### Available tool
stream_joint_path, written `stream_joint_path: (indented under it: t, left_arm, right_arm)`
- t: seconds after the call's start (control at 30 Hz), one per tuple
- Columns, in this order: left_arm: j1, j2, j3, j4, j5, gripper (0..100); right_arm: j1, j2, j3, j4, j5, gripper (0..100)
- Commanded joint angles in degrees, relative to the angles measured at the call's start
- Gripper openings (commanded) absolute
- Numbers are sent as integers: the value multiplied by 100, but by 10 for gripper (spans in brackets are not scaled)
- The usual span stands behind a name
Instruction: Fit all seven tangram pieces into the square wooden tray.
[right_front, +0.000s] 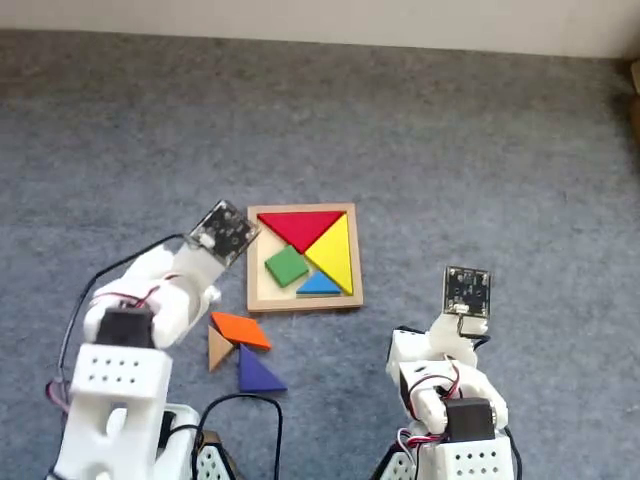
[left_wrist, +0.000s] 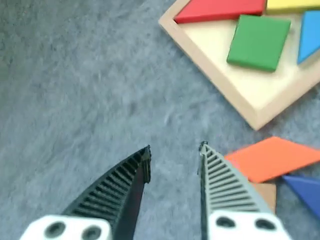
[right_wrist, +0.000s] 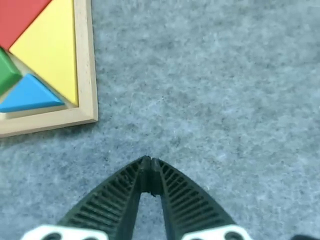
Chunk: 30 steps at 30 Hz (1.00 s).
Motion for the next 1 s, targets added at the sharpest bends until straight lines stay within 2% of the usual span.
stream_joint_path:
  t: [0.0,0.17,0.43,0.8,0.97]
  left_arm:
    - [435,743,-277,-862,132,175]
    - [734,1437,-382,-1407,633,175]
    - [1077,2721,-1182,-1855,1187,175]
    - [1147,5156,-2756,-1829,1213,175]
    - [1121,5868,-3204,-1829,1213,175]
  right_arm:
    - [75,4,576,-101,79,9]
    - [75,4,576,-101,79,9]
    - [75,4,576,-101,79,9]
    - [84,4,576,-75,79,9]
    - [84,4,576,-75,79,9]
